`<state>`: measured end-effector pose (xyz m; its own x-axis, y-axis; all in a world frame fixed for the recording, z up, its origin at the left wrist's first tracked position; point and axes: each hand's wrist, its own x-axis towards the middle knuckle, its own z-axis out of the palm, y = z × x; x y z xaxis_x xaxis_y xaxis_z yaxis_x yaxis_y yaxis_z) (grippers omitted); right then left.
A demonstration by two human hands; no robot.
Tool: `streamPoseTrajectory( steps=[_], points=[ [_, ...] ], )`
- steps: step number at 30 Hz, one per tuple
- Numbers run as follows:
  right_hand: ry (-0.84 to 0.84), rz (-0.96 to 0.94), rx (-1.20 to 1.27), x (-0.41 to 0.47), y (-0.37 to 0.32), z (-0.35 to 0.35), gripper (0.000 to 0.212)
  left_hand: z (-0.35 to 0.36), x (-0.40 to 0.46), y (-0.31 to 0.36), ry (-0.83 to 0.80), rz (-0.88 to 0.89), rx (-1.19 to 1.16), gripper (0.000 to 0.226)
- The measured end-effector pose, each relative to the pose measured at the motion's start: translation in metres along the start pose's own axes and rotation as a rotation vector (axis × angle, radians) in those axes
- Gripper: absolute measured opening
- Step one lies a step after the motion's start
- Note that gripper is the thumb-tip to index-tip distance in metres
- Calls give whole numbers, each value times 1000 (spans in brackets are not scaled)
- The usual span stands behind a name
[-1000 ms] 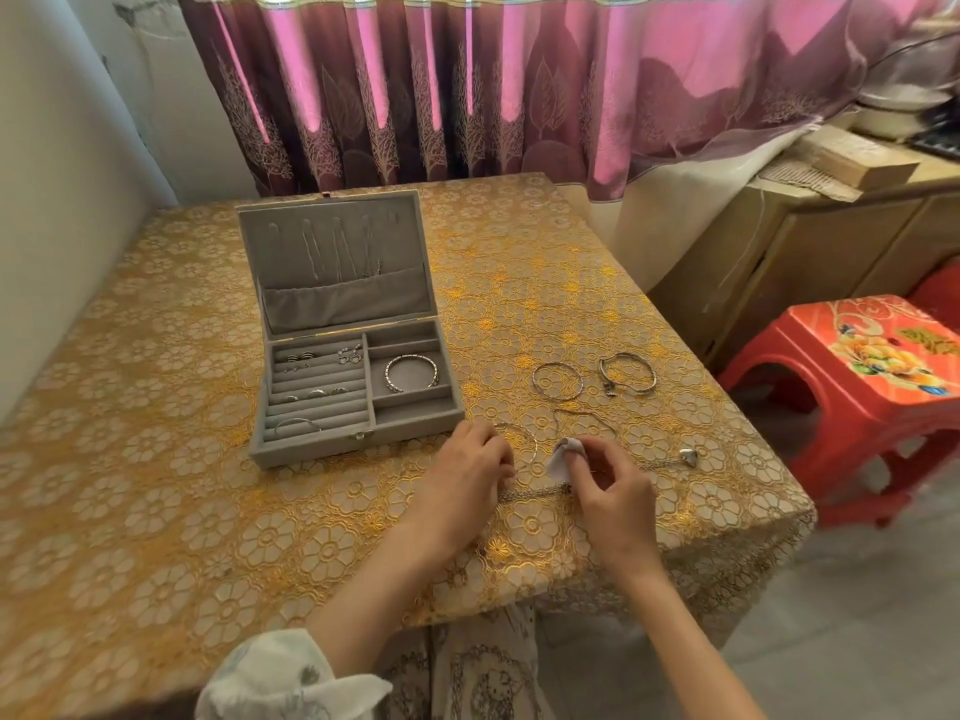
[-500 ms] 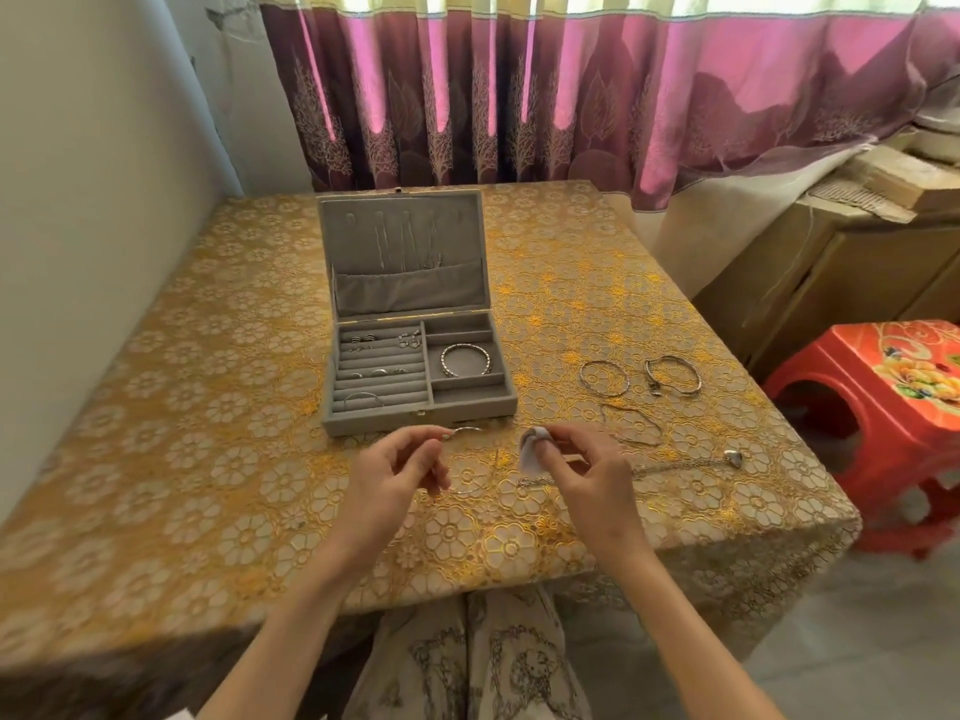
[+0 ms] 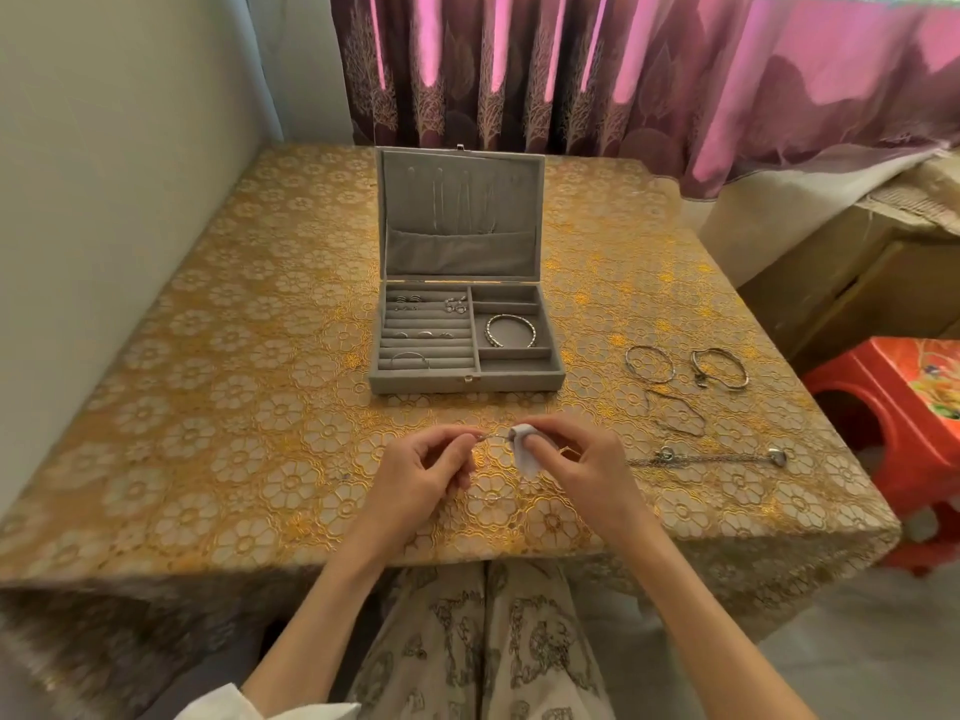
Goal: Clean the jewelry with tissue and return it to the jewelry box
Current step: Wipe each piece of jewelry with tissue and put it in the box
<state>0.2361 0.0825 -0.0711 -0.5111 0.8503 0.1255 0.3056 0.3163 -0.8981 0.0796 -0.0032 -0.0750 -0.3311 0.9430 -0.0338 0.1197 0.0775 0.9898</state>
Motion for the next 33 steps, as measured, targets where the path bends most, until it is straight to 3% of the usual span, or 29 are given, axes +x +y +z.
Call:
streamPoseTrajectory(
  steps=[18,25,33],
  points=[
    [-40,9,-70,-2,-5,5,14,2,-1,-7,40,88,86,6],
    [-85,-90,-218,0,-8,11,4,1,-1,-6,10,90,73,6],
    [-53,-24,-79,-6,-3,10,7,1,-3,-8,79,63,-4,8]
  ],
)
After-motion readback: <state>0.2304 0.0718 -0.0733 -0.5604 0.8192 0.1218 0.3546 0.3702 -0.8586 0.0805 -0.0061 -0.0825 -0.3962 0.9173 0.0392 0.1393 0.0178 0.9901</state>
